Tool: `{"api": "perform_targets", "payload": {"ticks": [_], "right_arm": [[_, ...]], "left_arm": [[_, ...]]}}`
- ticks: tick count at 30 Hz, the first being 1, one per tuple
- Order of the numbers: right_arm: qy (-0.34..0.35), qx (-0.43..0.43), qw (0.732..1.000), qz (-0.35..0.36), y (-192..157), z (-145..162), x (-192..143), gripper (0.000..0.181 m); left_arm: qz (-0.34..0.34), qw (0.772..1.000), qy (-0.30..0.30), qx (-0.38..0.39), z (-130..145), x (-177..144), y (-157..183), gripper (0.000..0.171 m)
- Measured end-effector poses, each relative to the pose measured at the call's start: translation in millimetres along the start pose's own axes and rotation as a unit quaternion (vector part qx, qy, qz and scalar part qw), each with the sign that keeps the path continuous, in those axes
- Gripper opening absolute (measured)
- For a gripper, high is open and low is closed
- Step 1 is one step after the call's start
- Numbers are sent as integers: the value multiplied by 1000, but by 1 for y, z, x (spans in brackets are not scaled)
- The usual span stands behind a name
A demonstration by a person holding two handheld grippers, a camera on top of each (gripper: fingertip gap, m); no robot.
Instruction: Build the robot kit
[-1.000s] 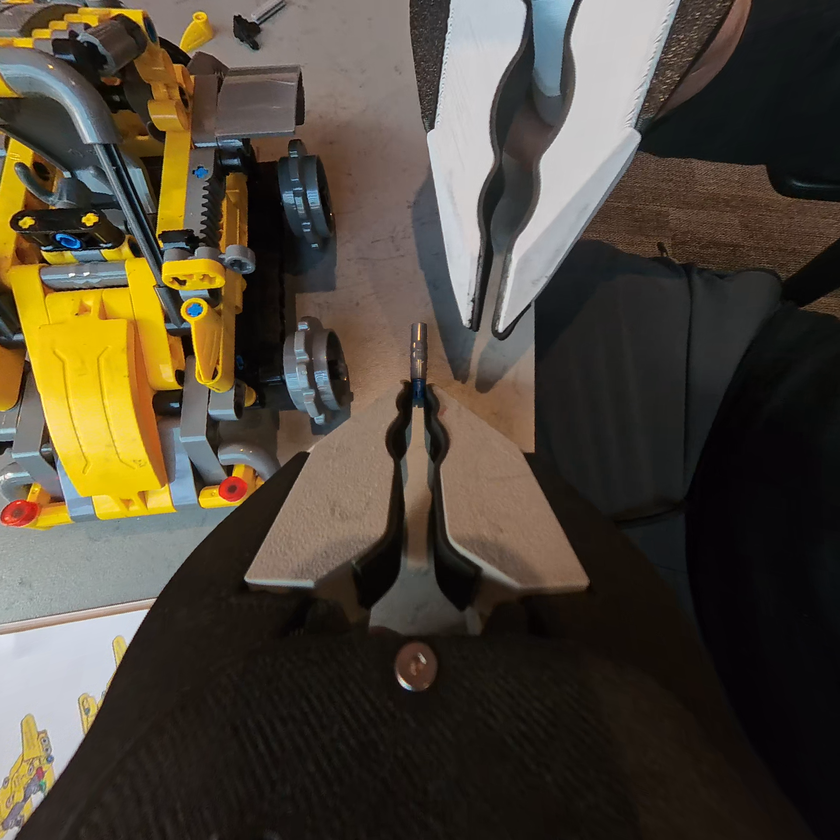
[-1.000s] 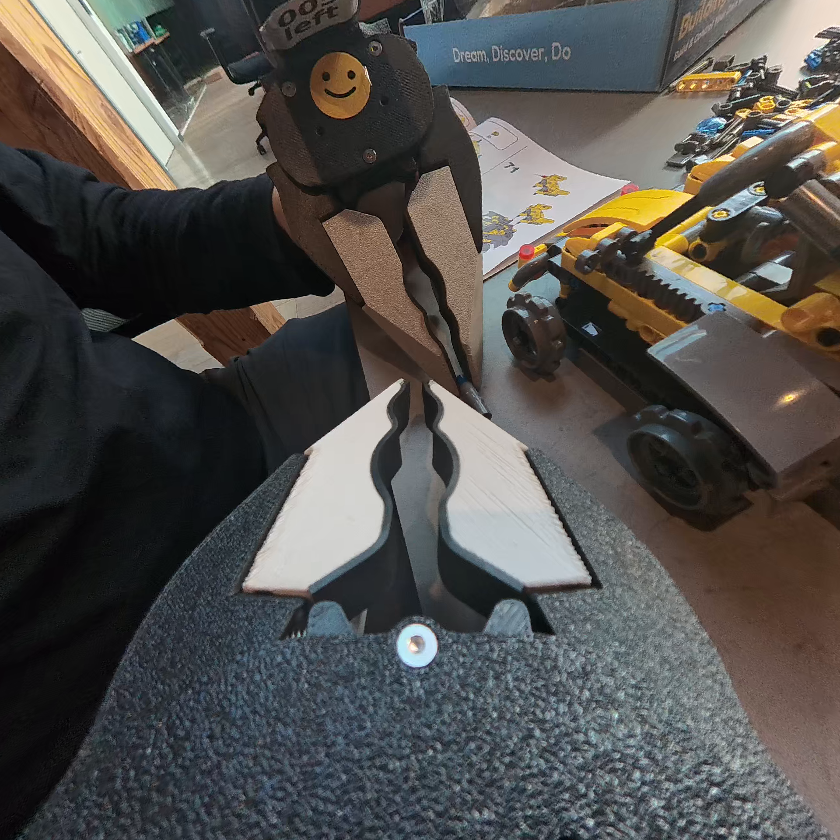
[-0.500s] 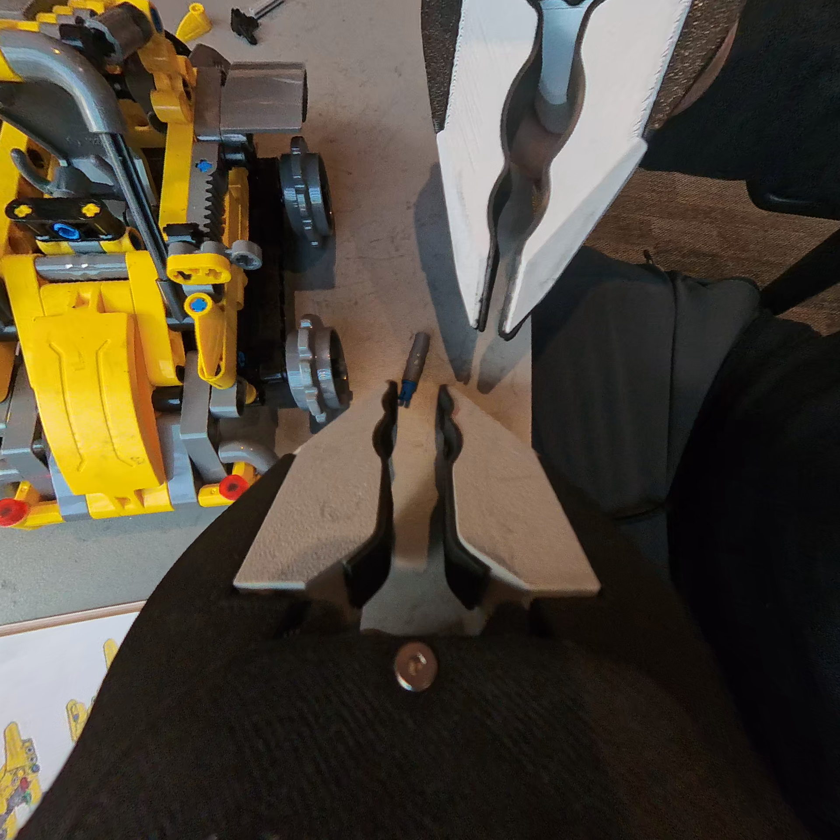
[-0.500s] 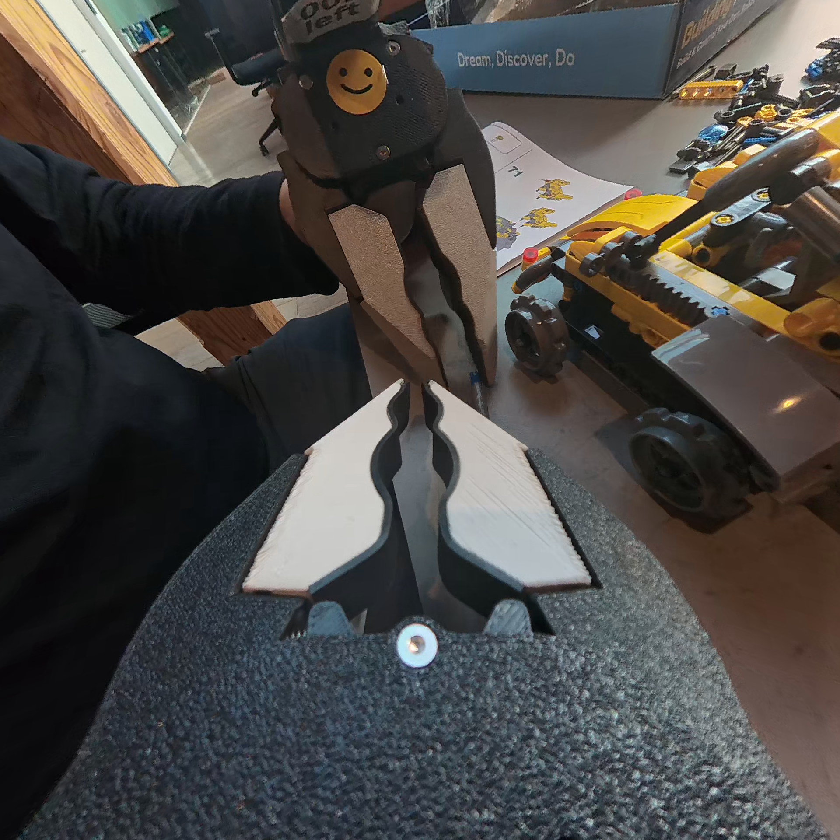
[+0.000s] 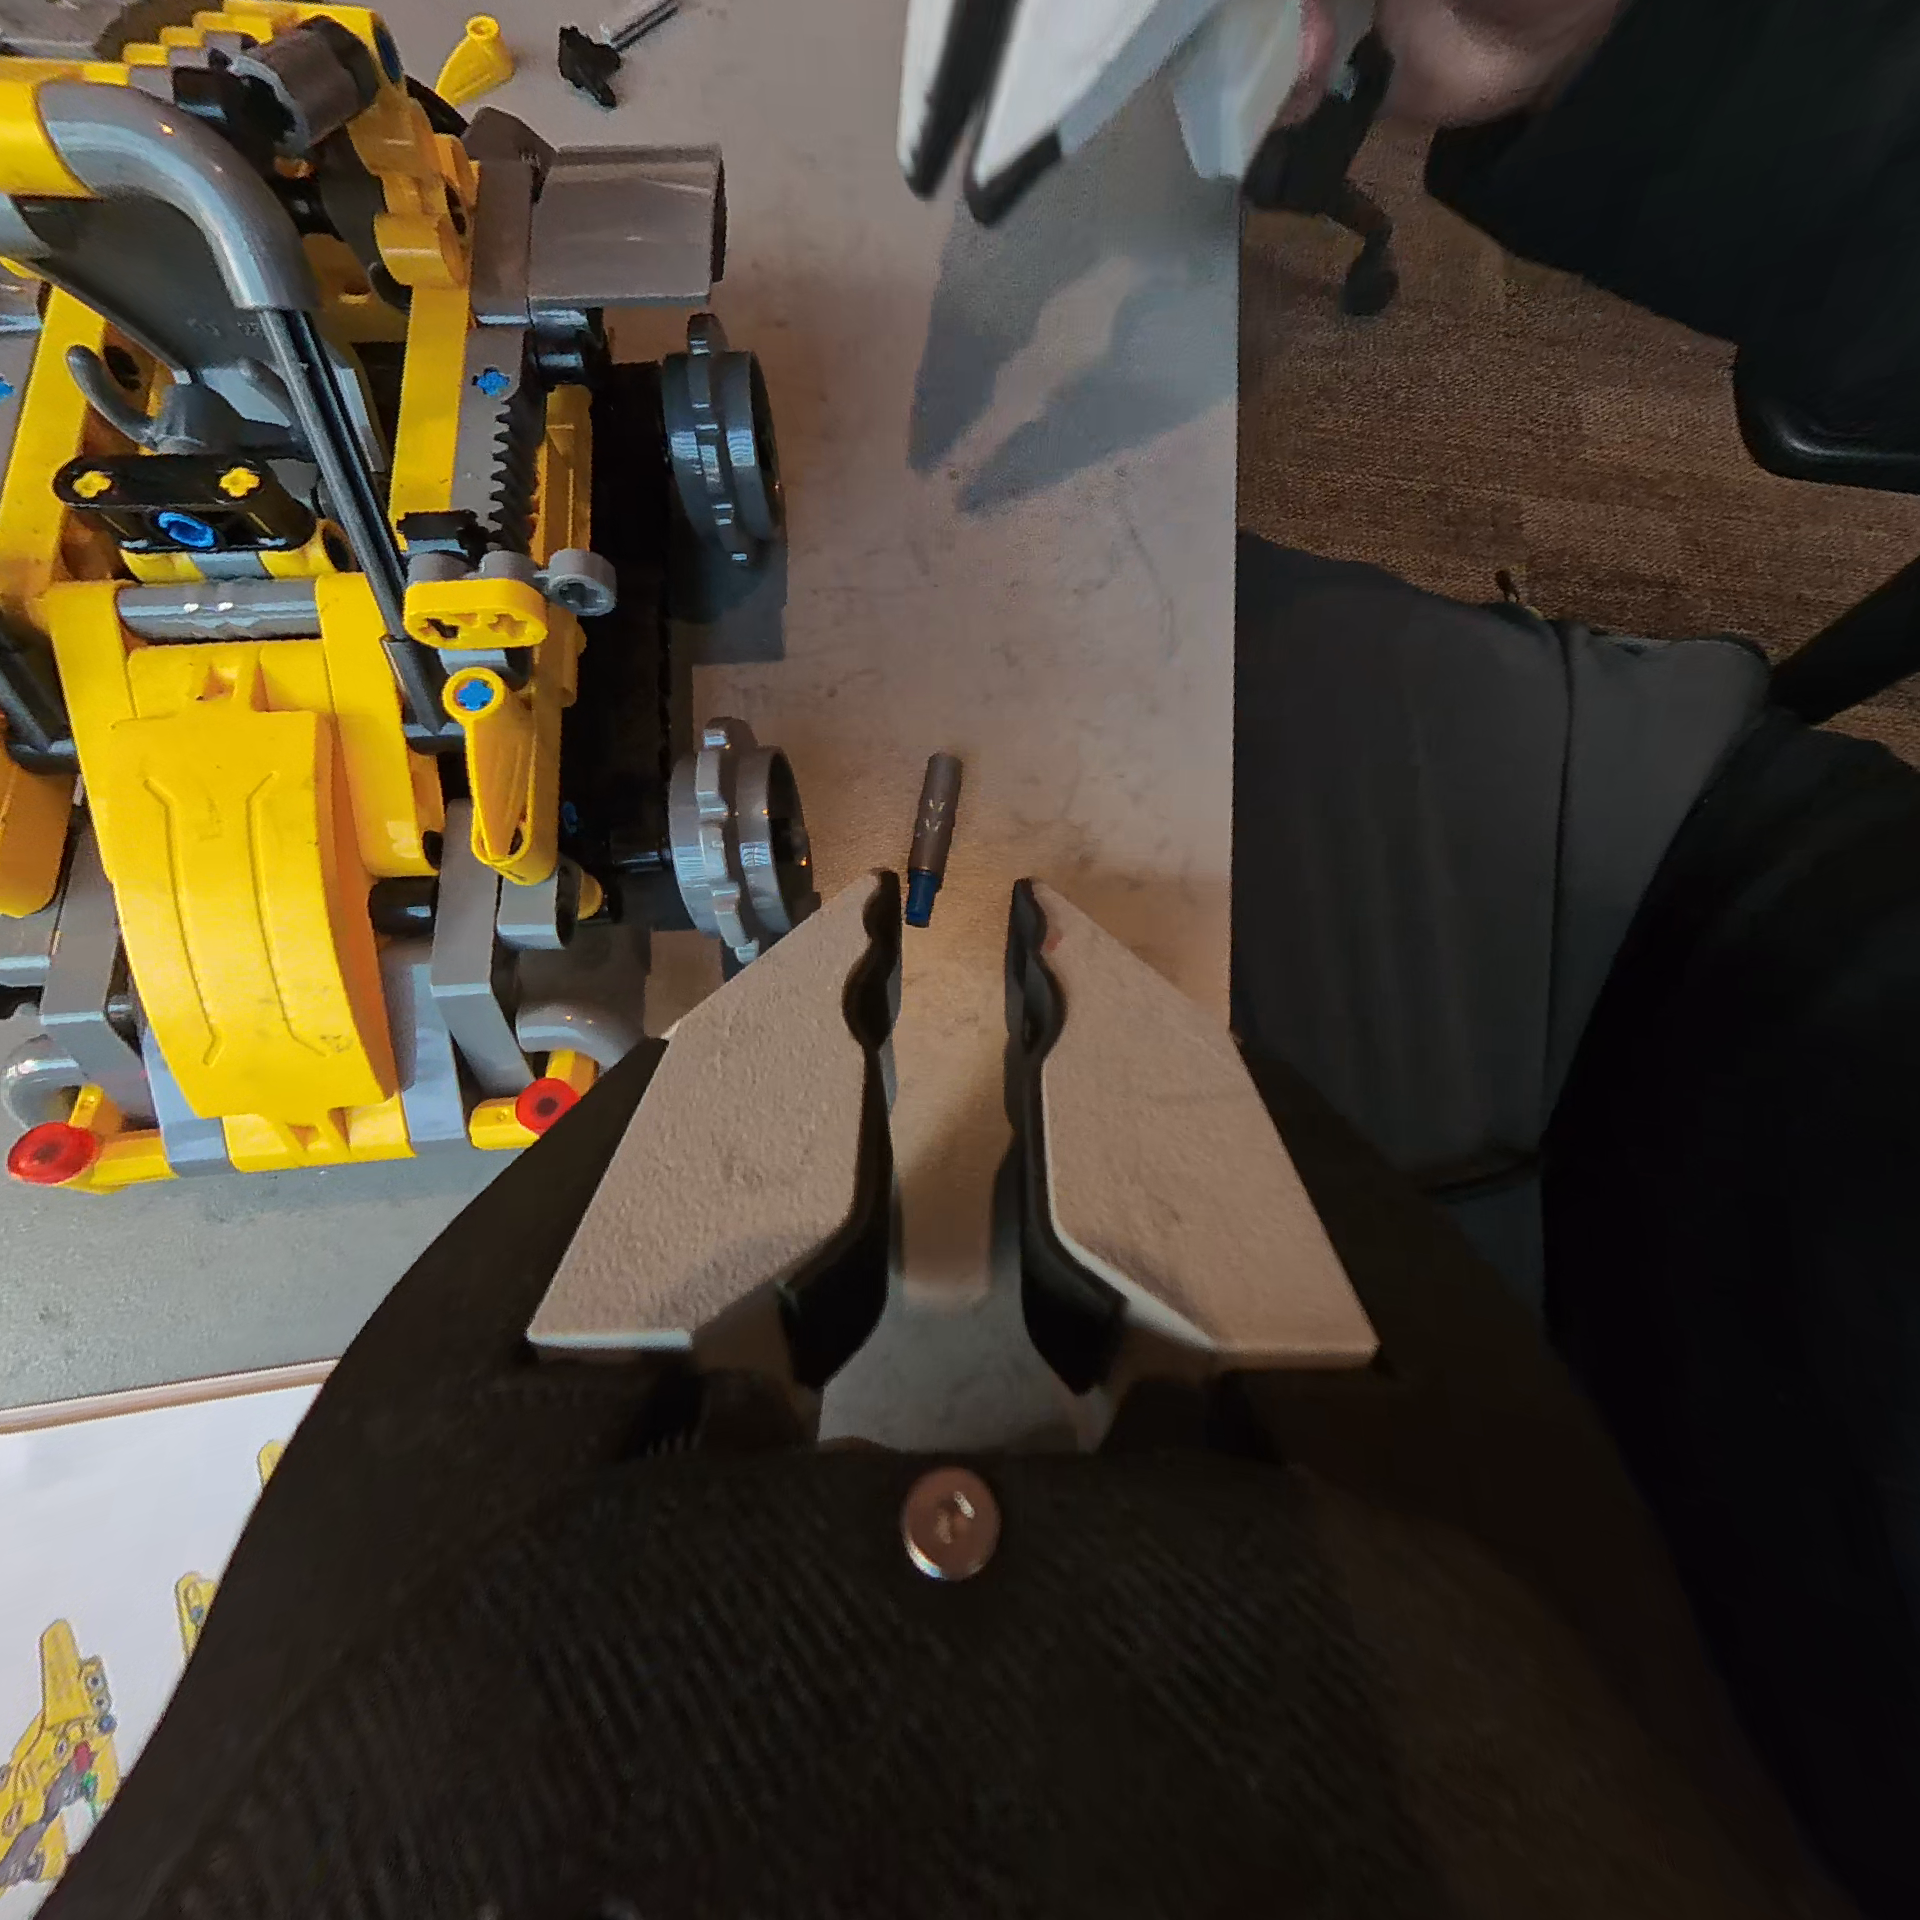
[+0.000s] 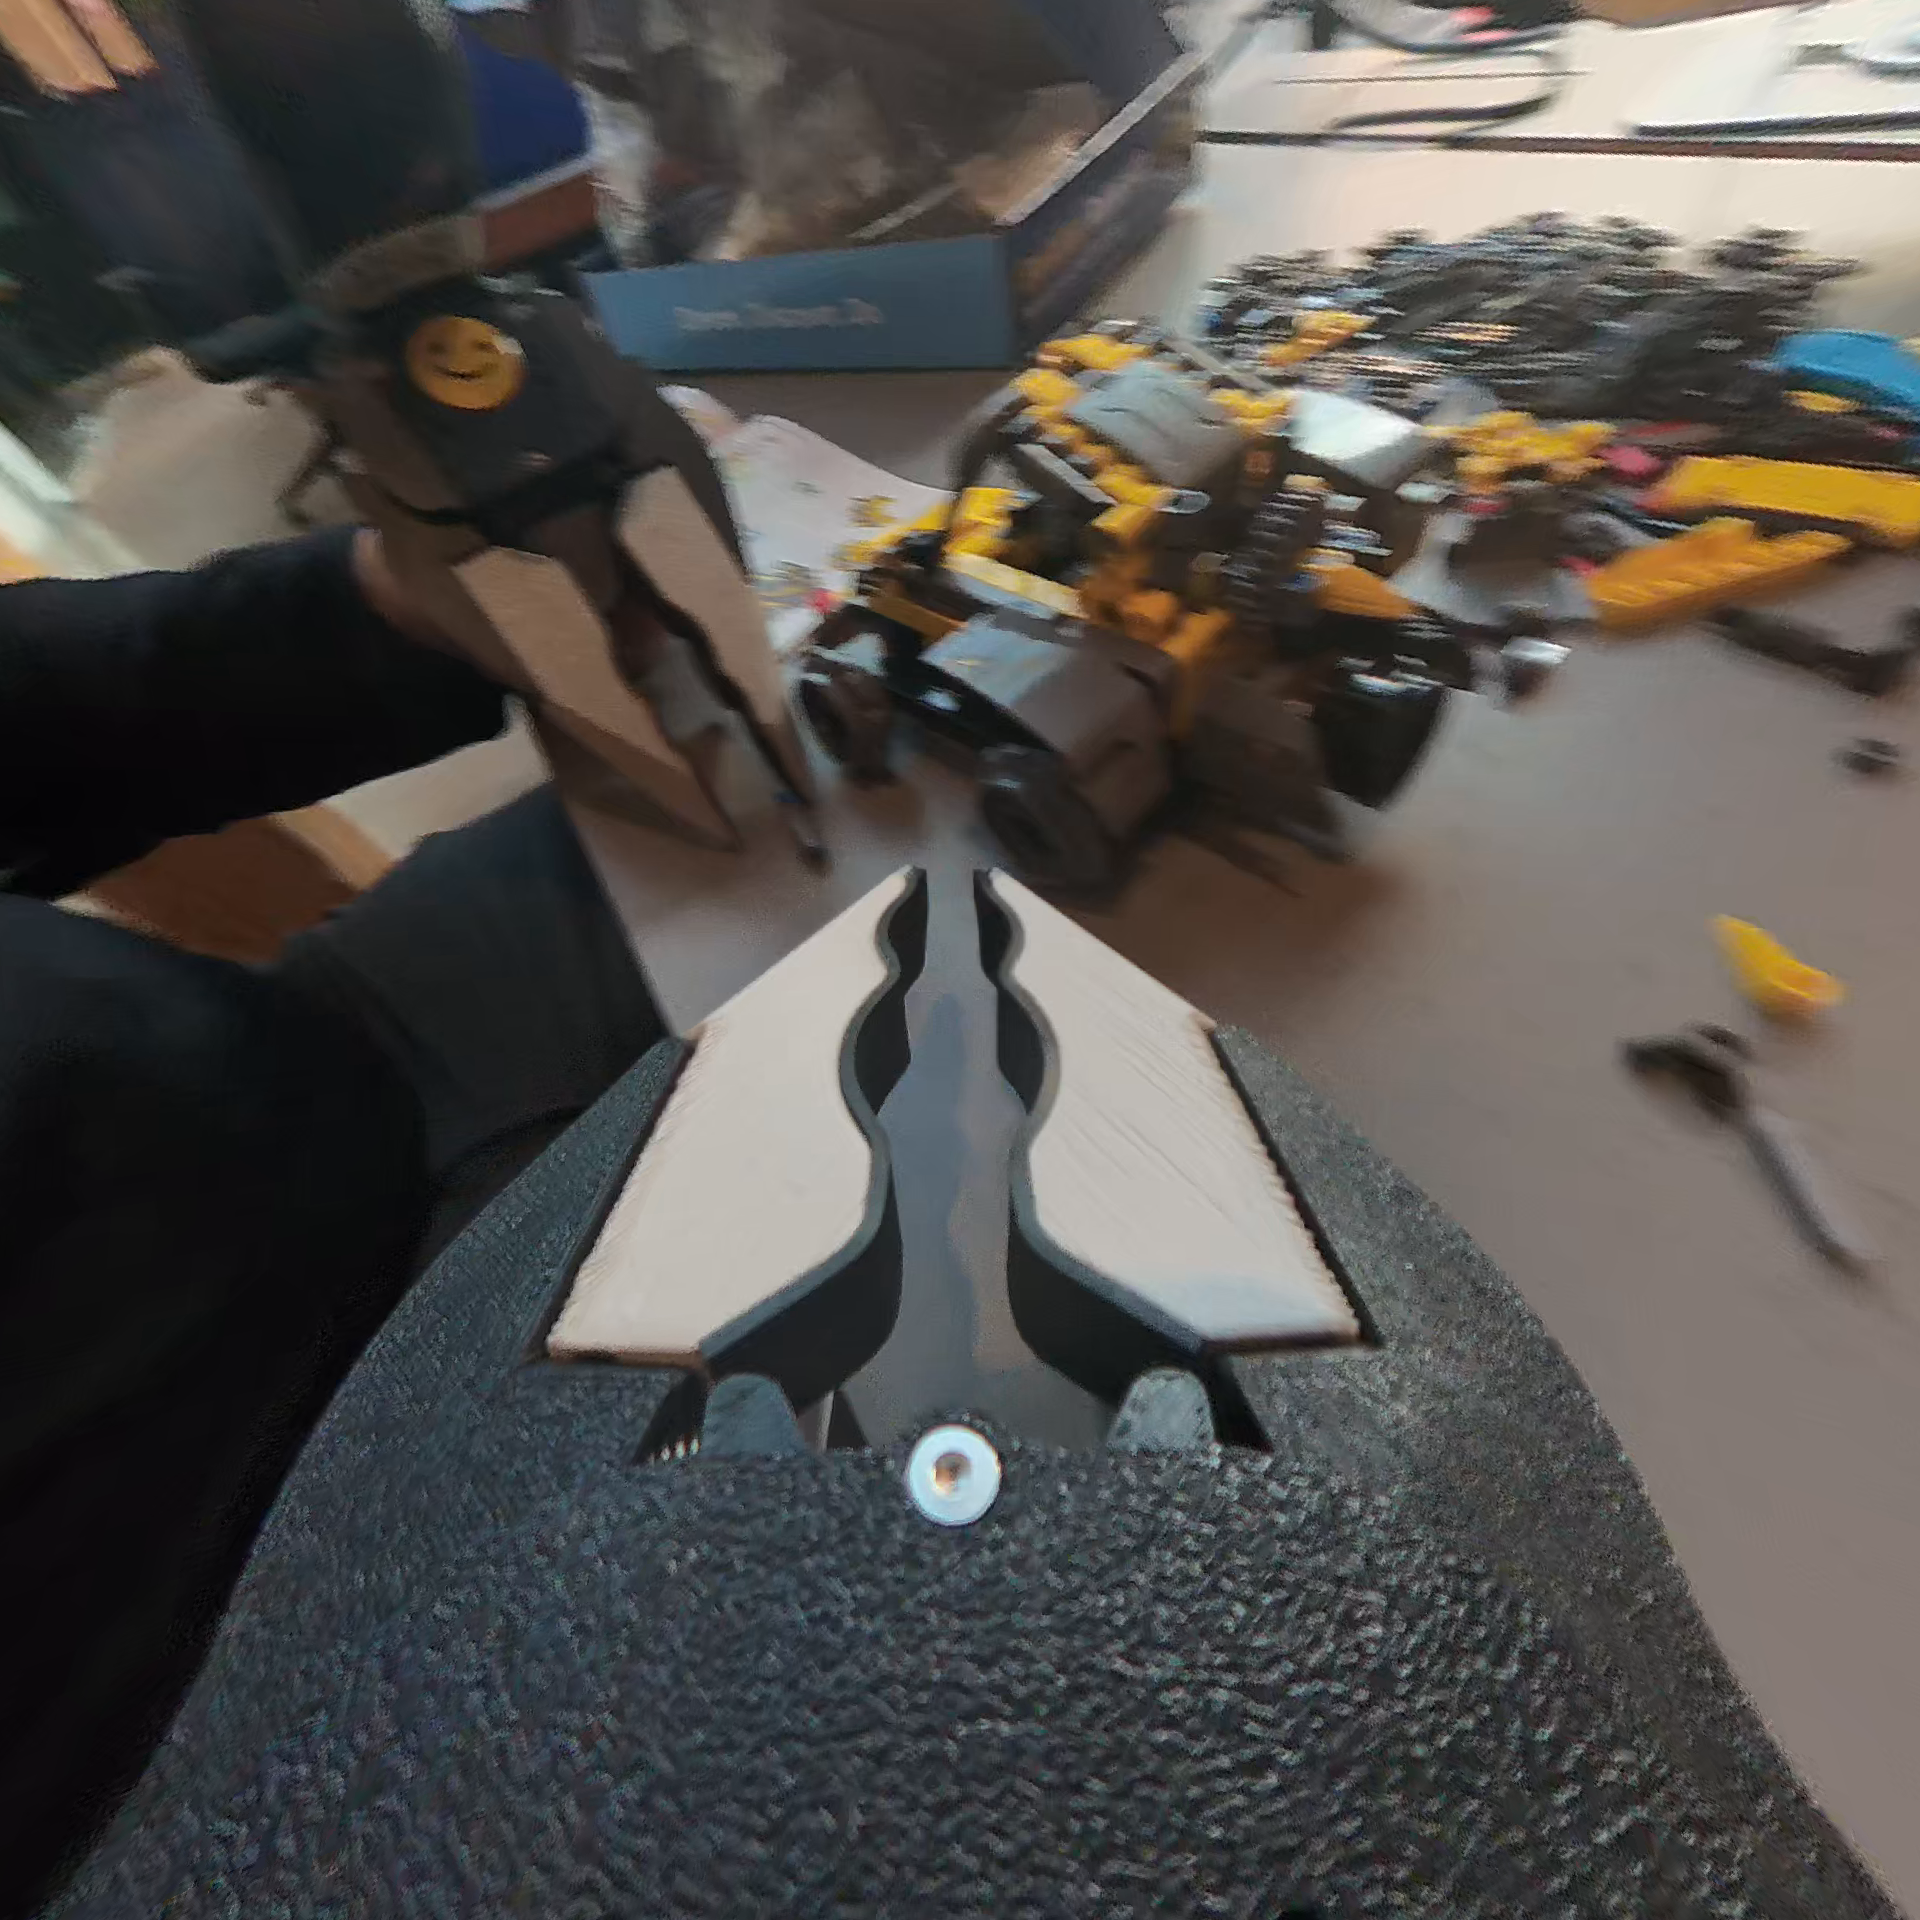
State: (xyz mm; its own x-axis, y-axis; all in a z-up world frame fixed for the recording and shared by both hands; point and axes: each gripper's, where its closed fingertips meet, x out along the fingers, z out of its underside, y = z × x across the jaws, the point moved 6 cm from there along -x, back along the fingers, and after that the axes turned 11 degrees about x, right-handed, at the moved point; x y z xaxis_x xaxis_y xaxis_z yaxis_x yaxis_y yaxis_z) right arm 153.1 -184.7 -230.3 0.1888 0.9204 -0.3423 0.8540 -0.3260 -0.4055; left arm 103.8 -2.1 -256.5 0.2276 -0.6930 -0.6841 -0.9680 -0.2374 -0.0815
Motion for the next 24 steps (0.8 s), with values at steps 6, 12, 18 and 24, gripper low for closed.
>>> {"api": "perform_targets", "payload": {"ticks": [6,12,18,24], "right_arm": [[-11,21,981,191,64,-7,-46,14],[-33,-8,973,227,93,-18,-45,14],[-108,-68,971,200,109,-19,-26,8],[-143,-85,967,192,120,-21,-17,13]], "left_arm": [[-1,1000,0,0,0,0,0,17],[-5,1000,-2,3,0,0,0,16],[-4,1000,-1,2,0,0,0,16],[0,1000,0,2,0,0,1,17]]}}
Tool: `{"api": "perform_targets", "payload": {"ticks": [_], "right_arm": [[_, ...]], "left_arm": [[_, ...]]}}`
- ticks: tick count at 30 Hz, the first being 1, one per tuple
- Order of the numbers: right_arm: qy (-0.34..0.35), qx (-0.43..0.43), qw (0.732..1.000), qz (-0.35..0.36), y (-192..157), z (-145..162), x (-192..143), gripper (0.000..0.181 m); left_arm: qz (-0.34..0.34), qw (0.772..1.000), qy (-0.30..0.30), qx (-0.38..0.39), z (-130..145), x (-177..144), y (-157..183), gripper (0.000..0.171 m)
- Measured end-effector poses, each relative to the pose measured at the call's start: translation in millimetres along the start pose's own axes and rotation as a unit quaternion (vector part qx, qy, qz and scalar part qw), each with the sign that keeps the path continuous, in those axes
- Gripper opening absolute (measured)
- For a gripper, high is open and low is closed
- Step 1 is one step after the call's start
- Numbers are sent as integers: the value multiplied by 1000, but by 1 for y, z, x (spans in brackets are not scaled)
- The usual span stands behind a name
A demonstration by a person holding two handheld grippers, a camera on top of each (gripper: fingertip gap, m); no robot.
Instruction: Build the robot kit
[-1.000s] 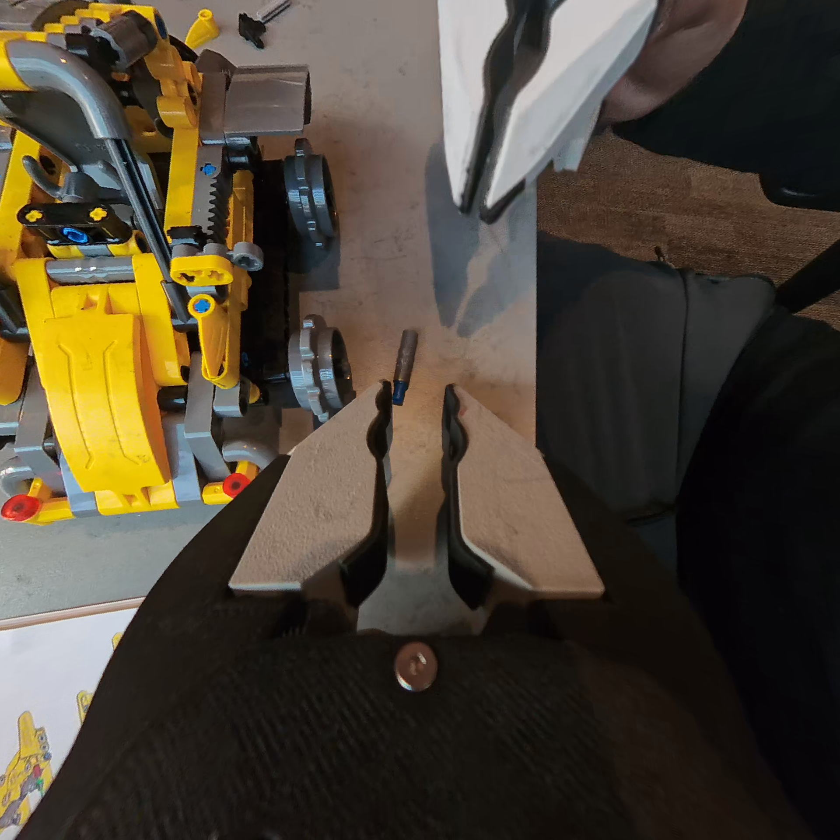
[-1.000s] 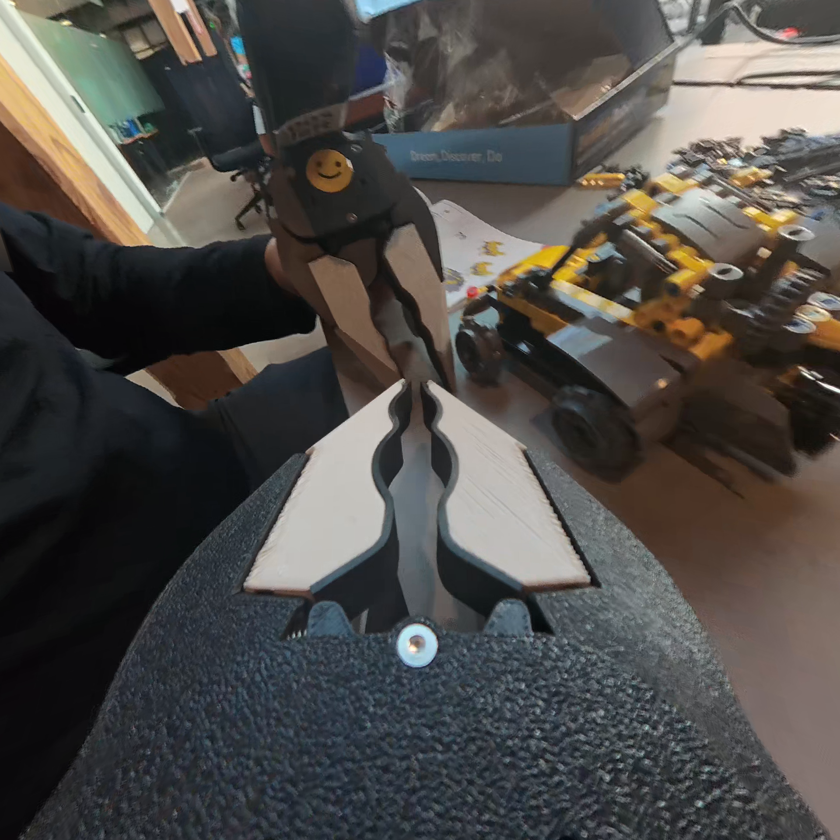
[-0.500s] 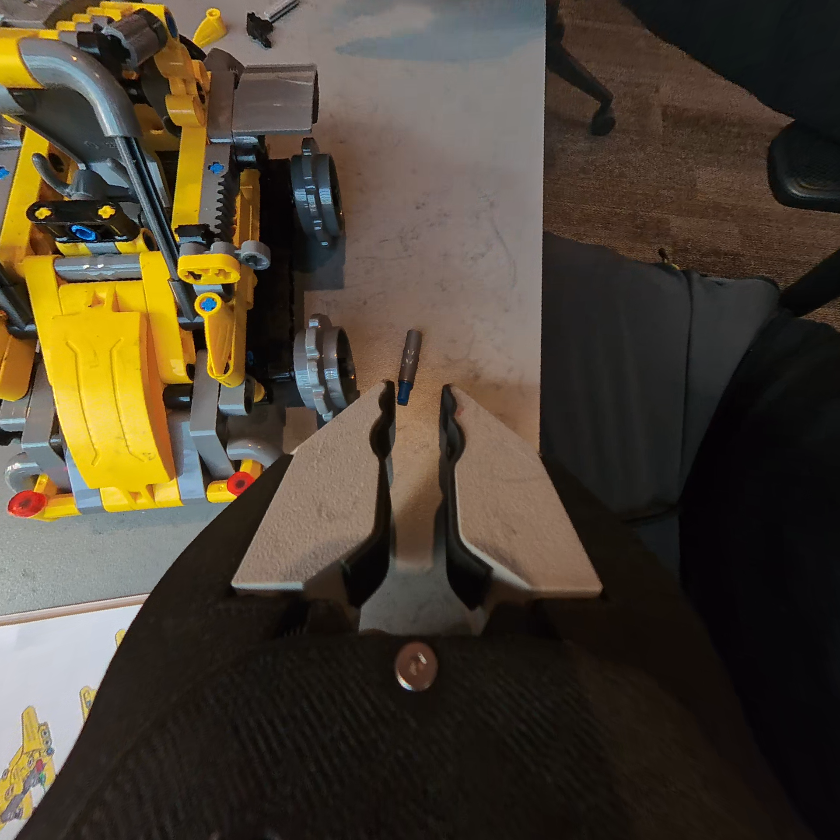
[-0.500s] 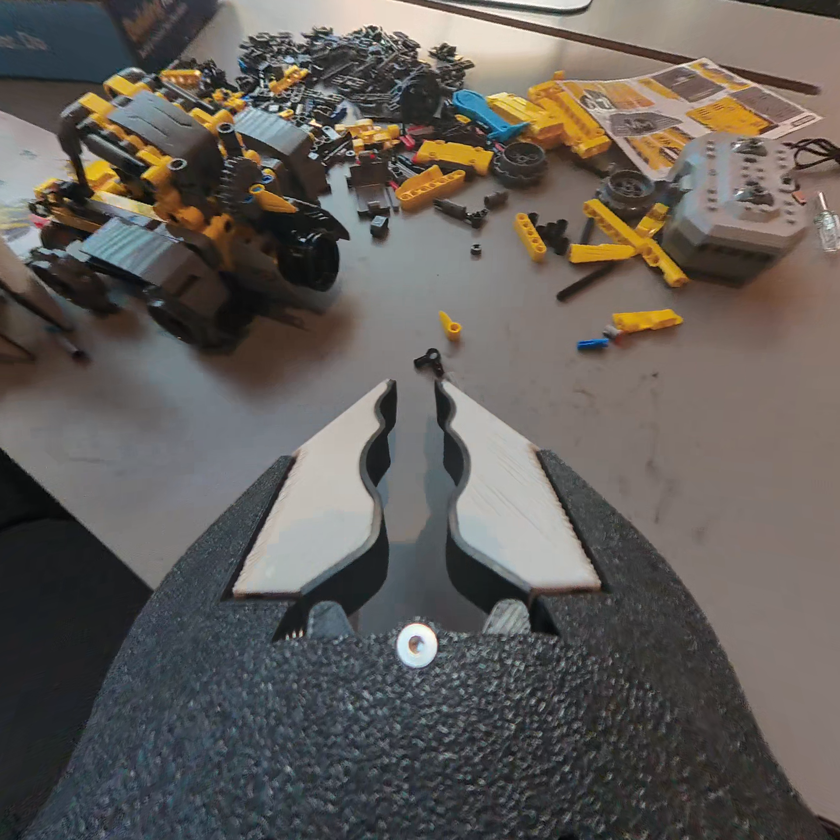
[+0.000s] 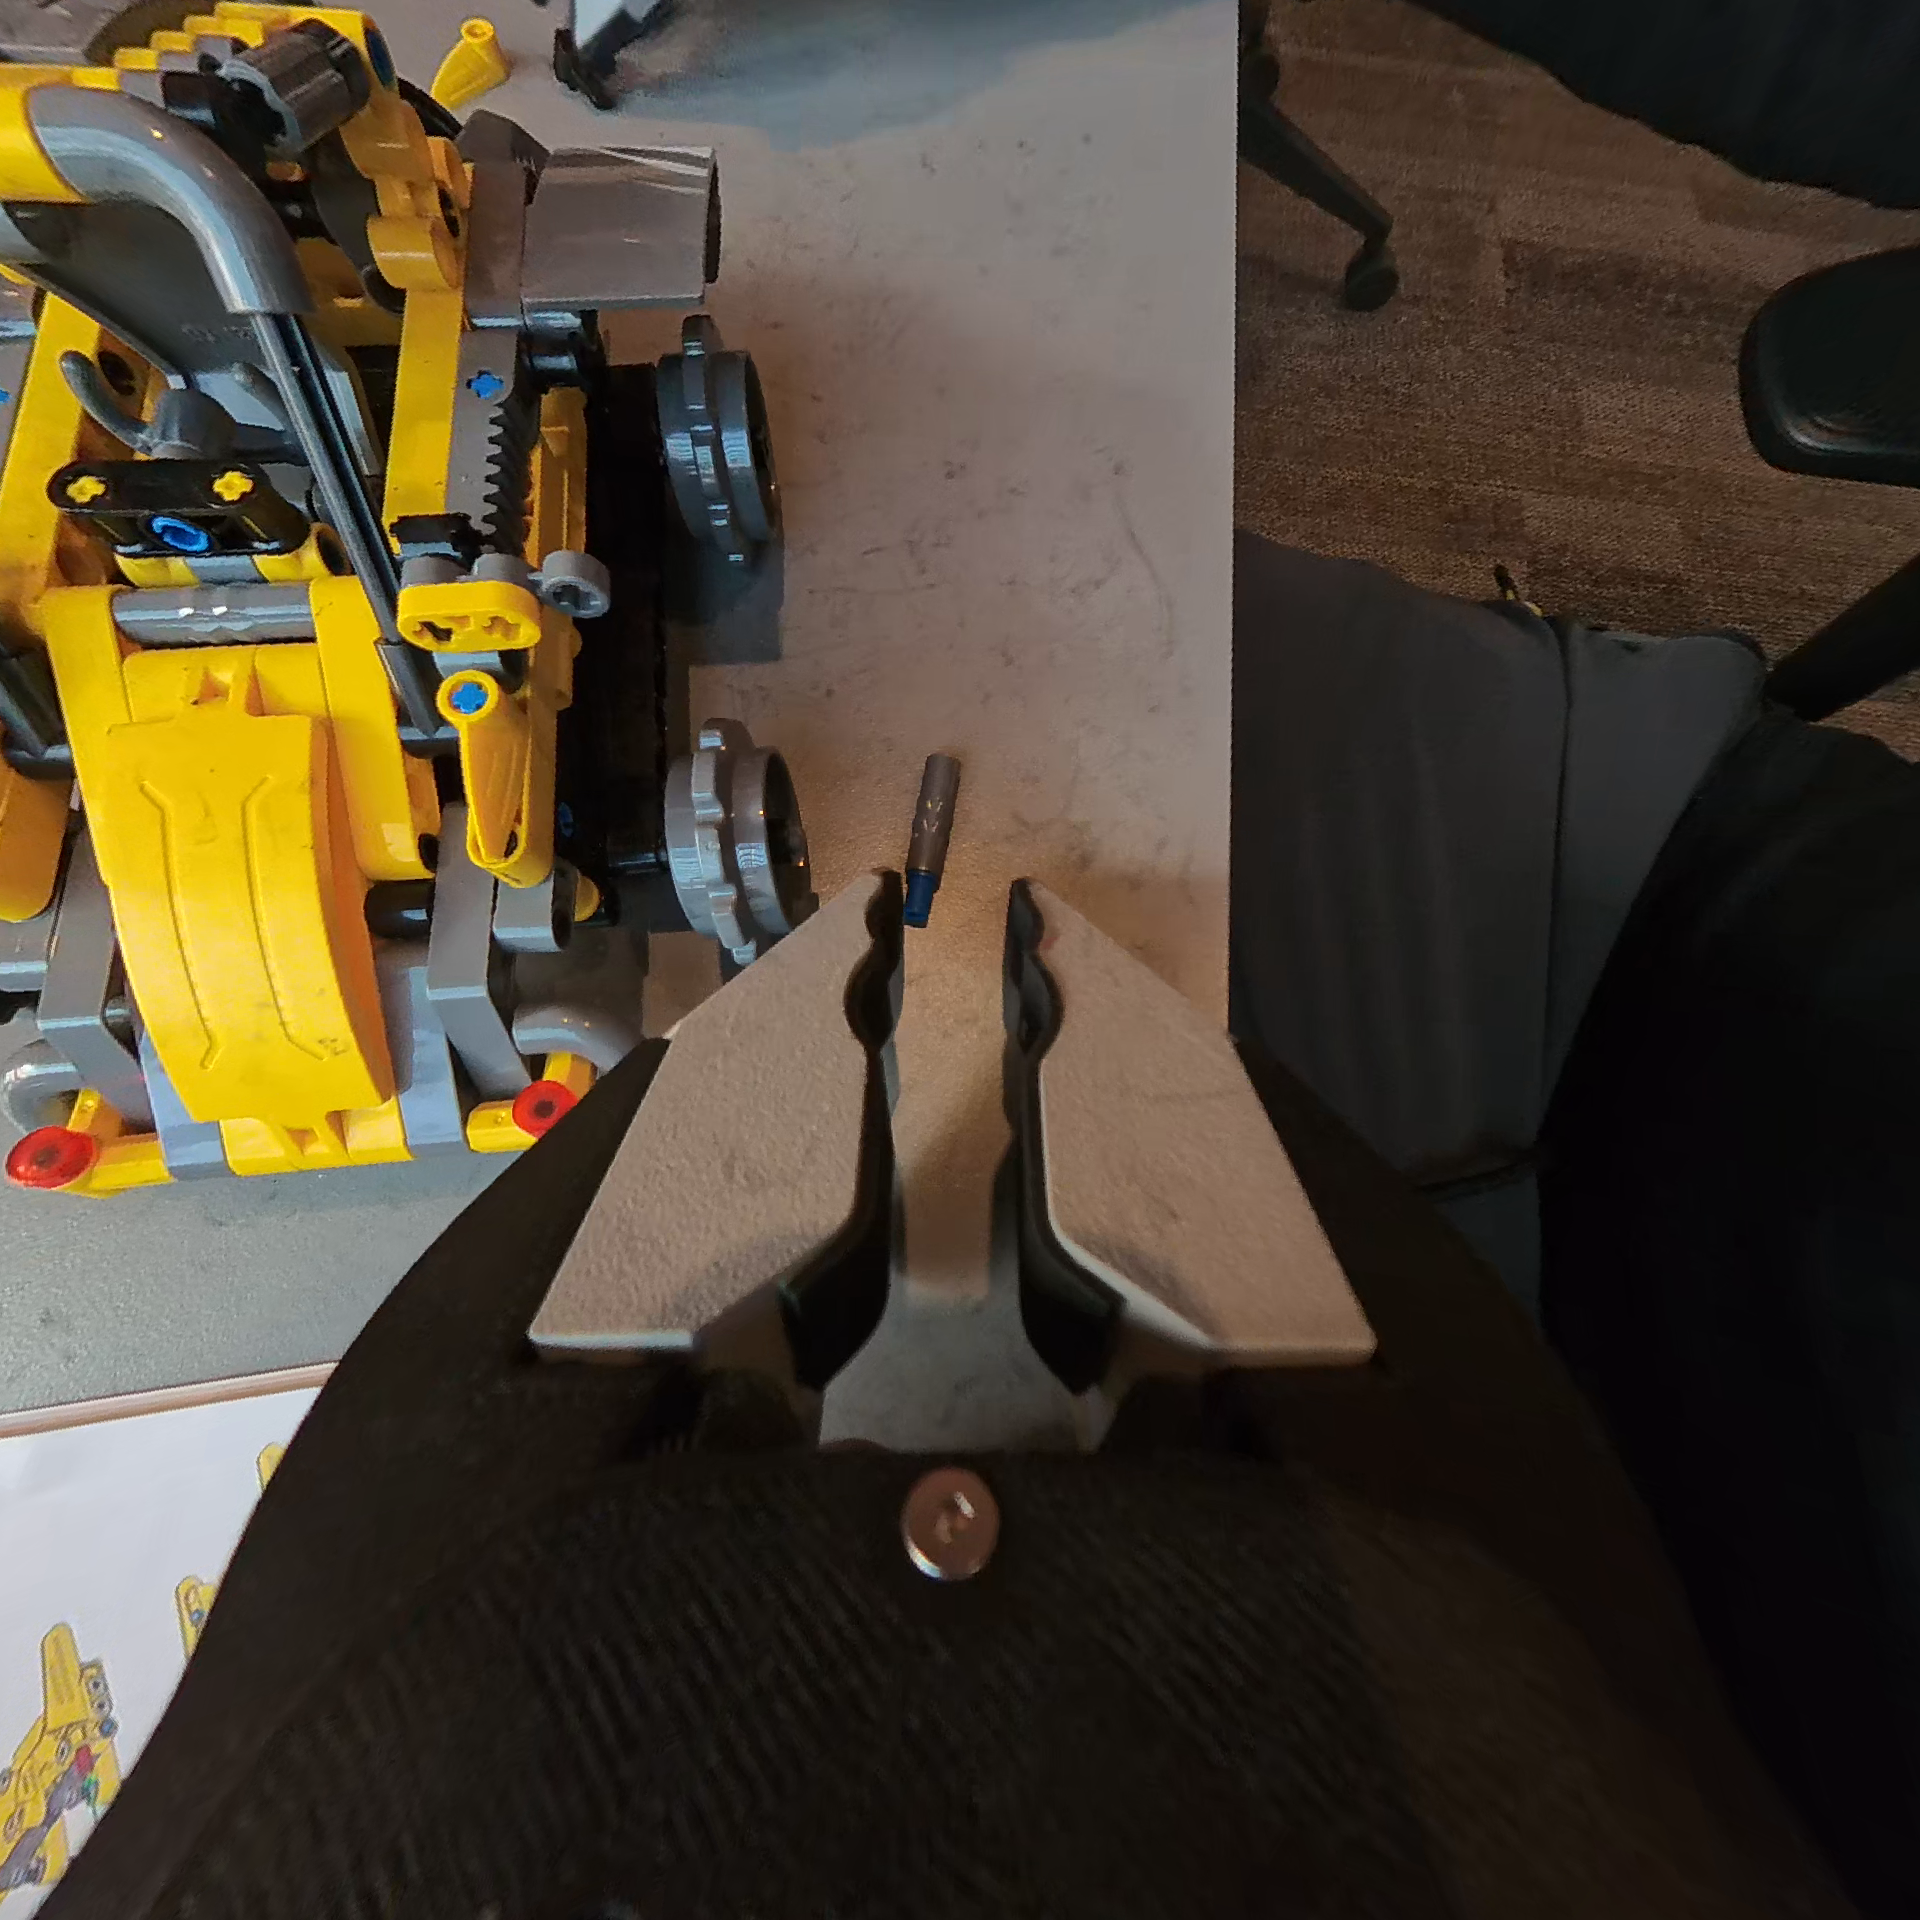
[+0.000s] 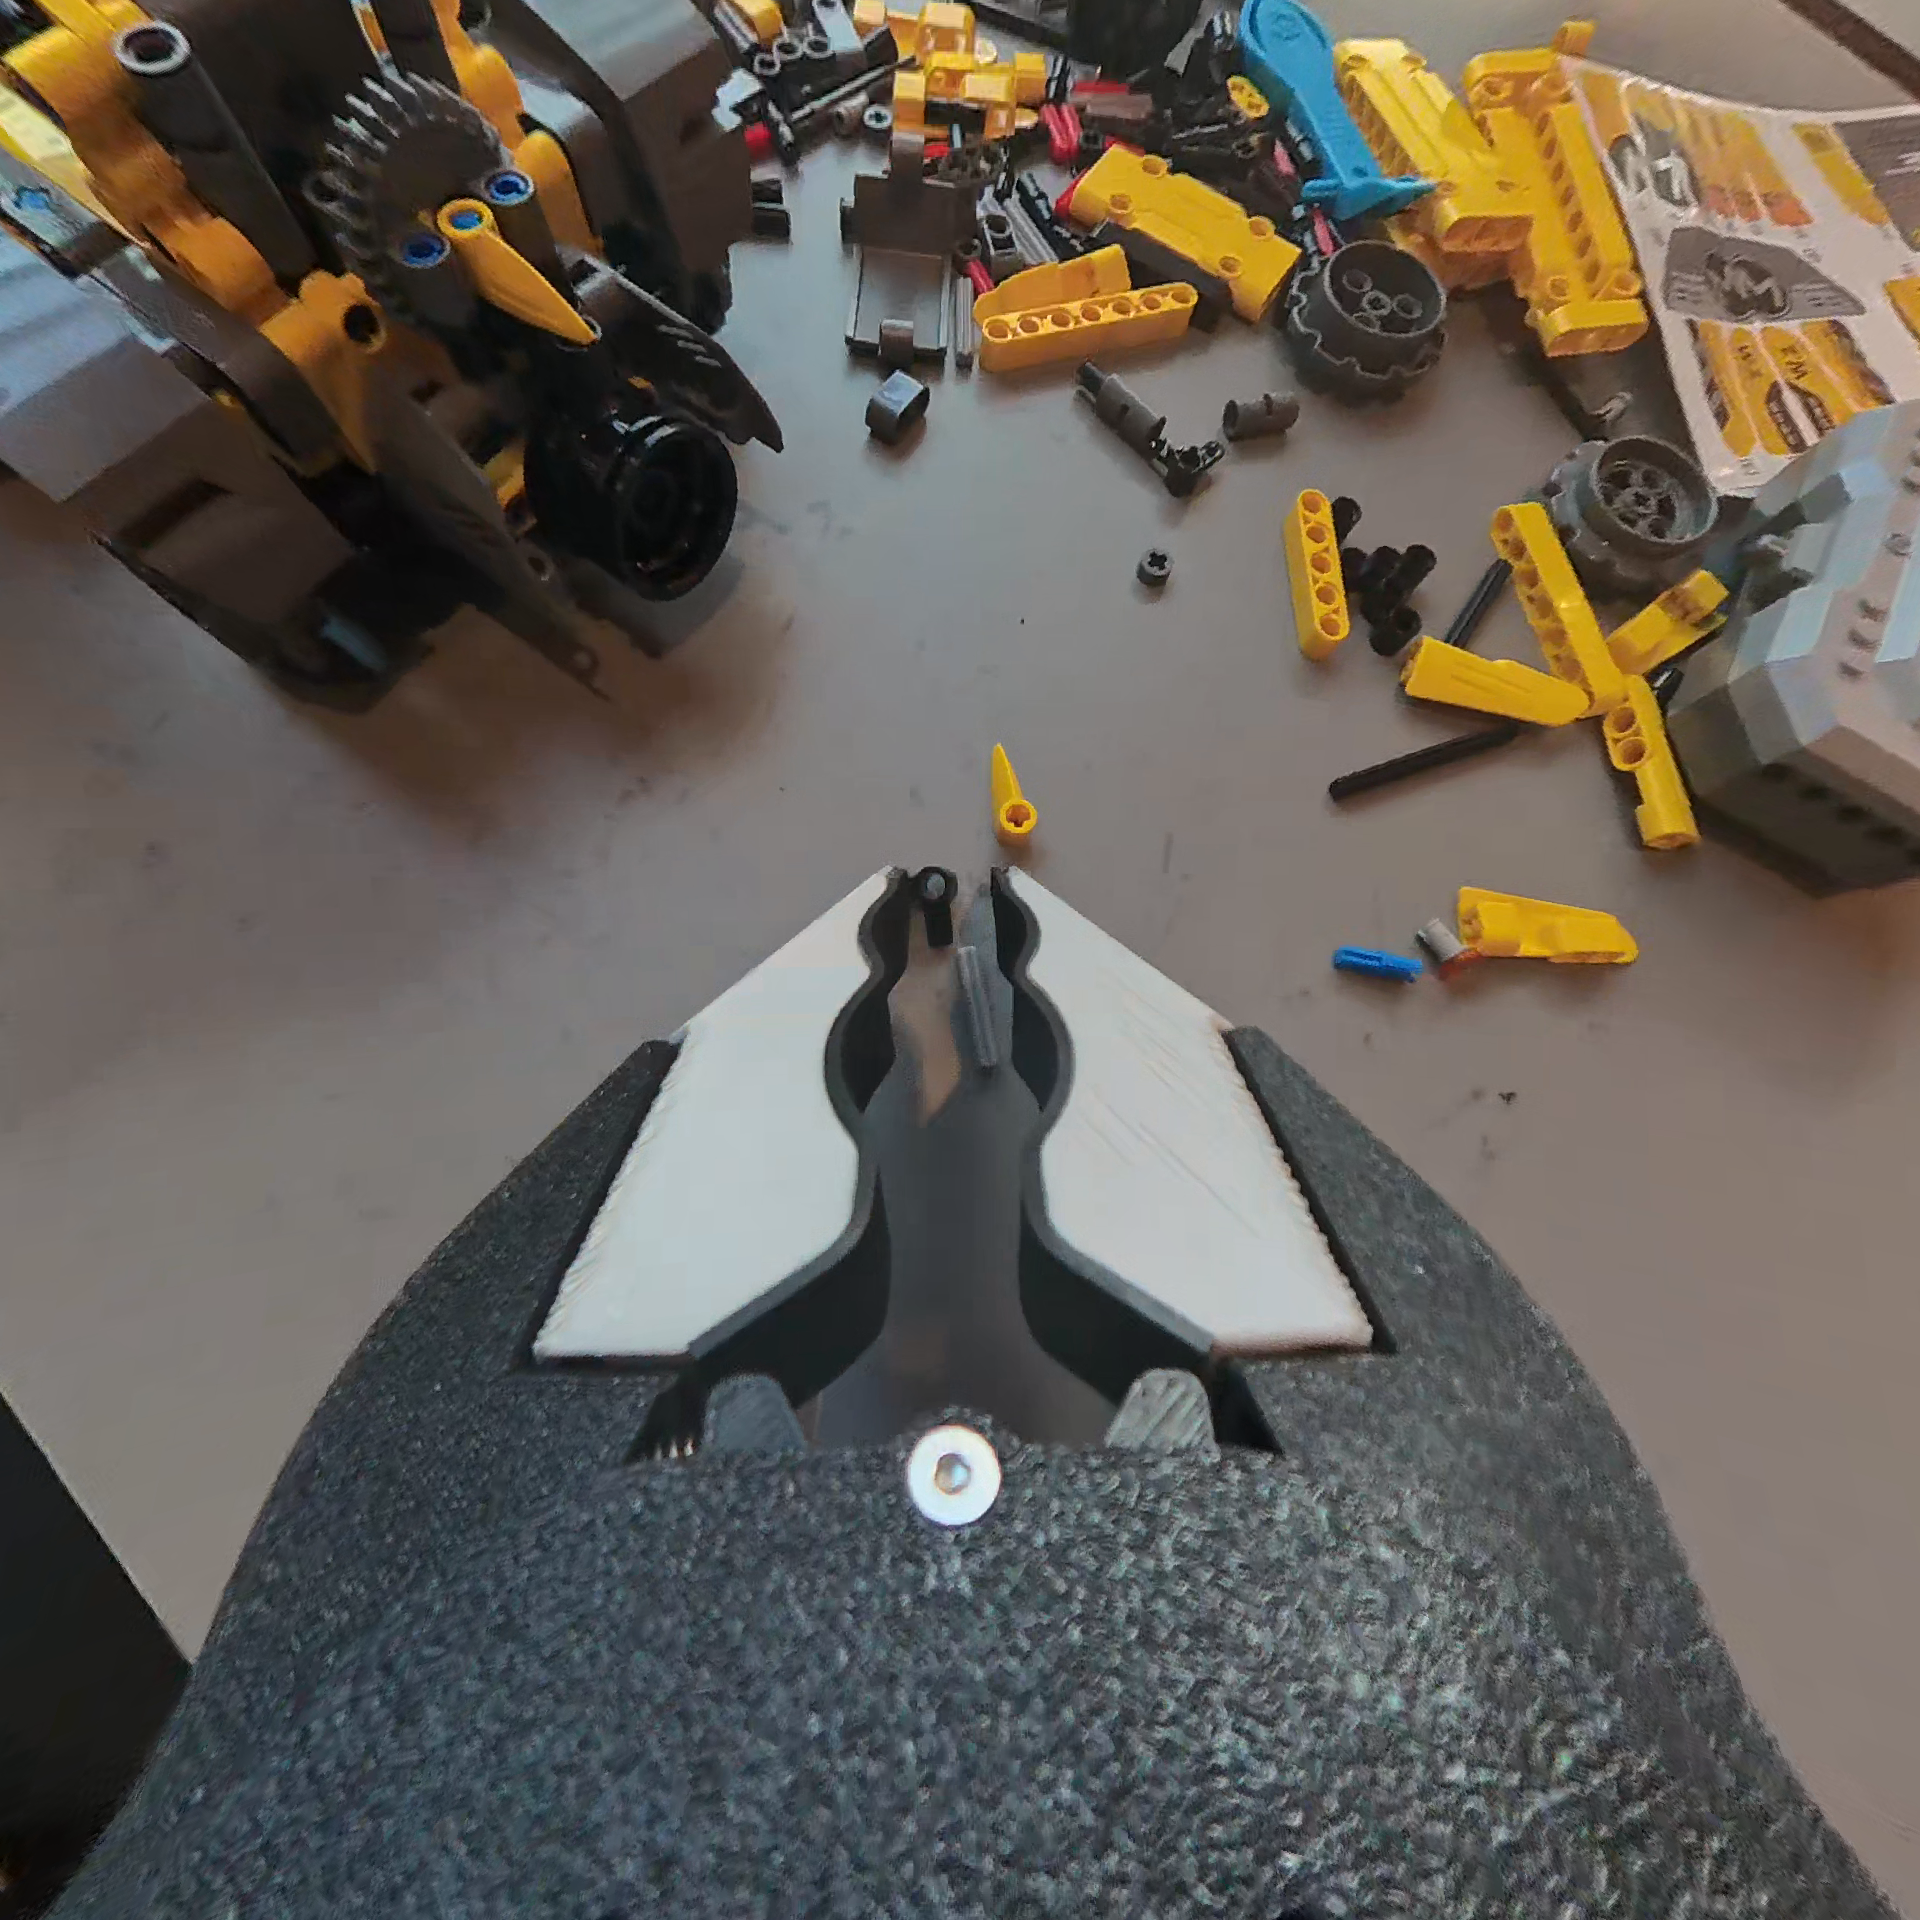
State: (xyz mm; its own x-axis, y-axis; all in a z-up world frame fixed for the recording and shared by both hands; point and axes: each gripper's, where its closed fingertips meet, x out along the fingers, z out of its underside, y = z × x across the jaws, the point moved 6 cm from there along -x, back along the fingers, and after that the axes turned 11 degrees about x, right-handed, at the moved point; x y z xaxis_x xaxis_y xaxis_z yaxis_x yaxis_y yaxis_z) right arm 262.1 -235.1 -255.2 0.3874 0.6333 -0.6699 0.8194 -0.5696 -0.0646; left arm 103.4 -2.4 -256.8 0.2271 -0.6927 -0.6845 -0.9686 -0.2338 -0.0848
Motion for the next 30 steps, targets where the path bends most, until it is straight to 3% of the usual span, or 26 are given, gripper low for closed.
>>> {"api": "perform_targets", "payload": {"ticks": [8,14,17,22,30], "right_arm": [[-9,-8,999,-30,-10,-3,5,3],[-18,-82,985,-149,-69,8,-5,3],[-18,-83,985,-150,-77,12,-13,13],[7,-49,990,-133,-76,13,-25,13],[-29,-69,991,-111,-76,16,-7,15]], "left_arm": [[2,1000,0,0,0,0,0,16],[0,1000,0,1,0,0,0,16],[-1,1000,0,2,0,0,0,15],[-3,1000,-1,4,0,0,0,16],[-4,1000,-2,4,0,0,0,15]]}}
